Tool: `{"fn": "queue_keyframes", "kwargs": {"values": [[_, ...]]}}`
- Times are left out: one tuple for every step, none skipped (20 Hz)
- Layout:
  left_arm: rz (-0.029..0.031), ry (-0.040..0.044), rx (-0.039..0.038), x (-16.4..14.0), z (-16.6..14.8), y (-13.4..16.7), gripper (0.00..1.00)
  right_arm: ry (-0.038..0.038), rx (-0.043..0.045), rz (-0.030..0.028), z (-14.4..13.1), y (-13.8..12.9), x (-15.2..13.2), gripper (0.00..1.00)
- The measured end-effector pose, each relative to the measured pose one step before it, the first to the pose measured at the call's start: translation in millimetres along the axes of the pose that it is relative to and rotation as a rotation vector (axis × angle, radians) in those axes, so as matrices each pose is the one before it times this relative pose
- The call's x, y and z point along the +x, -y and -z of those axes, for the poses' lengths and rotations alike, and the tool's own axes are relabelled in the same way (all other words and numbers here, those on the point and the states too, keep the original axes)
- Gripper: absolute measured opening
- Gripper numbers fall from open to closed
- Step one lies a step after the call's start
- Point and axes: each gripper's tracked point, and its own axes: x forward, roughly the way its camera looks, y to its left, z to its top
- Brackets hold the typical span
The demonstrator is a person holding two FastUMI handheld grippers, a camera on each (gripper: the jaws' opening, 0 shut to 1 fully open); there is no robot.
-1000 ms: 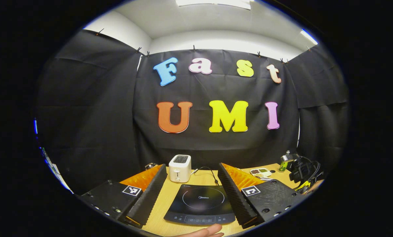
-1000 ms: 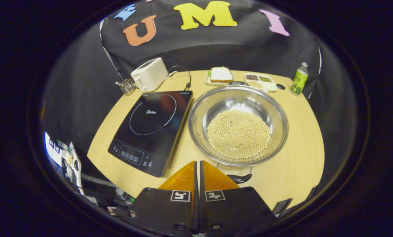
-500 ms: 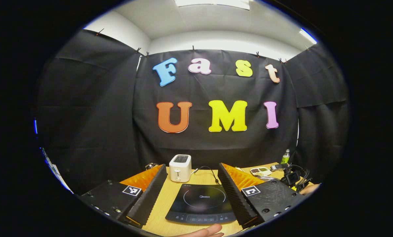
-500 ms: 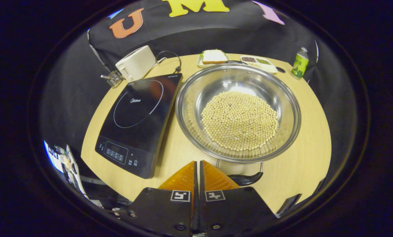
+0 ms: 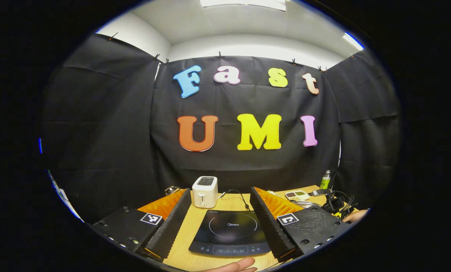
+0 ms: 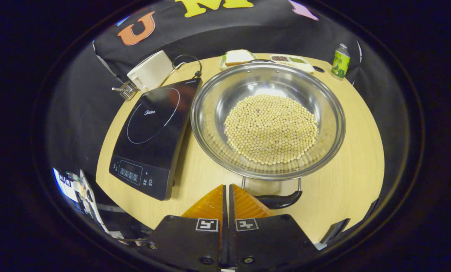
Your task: First push the handle of the pot to place it horizontally, then grasp the pot with both hands and set it on the induction cooktop.
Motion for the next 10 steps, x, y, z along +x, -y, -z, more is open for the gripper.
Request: {"fn": "queue_keyframes", "kwargs": {"values": [[0.00188,0.00152,-0.00022,-1.03,0.66,0.92,0.94,0.00147,0.00362,0.00212,-0.58,4.29,-0.77,0.05],[0.00111,-0.00044,-0.00218,-0.41,-0.26,0.3,0.94,0.0001,0.00247,0.00167,0.15,3.78,-0.38,0.02],[0.00314,-0.00219,-0.00306,0.79,1.42,0.47,0.94,-0.00082,0.00239,0.00036,0.22,3.47,-0.35,0.01],[0.00357,-0.0017,-0.0018,-0.5,0.22,1.16,0.94,-0.00114,0.00282,0.00008,2.29,2.9,0.17,0.01],[0.00185,-0.00172,0.0002,-0.22,-0.01,0.52,0.95,-0.0008,0.00346,0.00009,0.68,3.77,-0.75,0.01],[0.00086,-0.00193,0.00226,-0.03,0.9,0.3,0.95,-0.00094,0.00343,0.00258,0.17,4.58,-0.72,0.01],[-0.00007,0.00024,0.00219,-0.05,-0.12,-0.57,0.94,0.0017,0.00013,0.00445,-0.55,5.5,-0.38,0.02],[0.00021,0.0017,0.00152,0.8,-0.01,0.16,0.94,0.00248,0.00234,0.00582,-0.03,5.86,-0.28,0.04],[0.00012,0.00064,0.00062,-0.15,-0.09,1.1,0.95,0.00169,0.00391,0.00605,-1.17,6.42,-0.69,0.02],[-0.00149,-0.00092,-0.00148,0.34,-0.64,0.34,0.94,0.00203,0.00421,0.0054,-0.14,6.57,-0.27,0.04]]}}
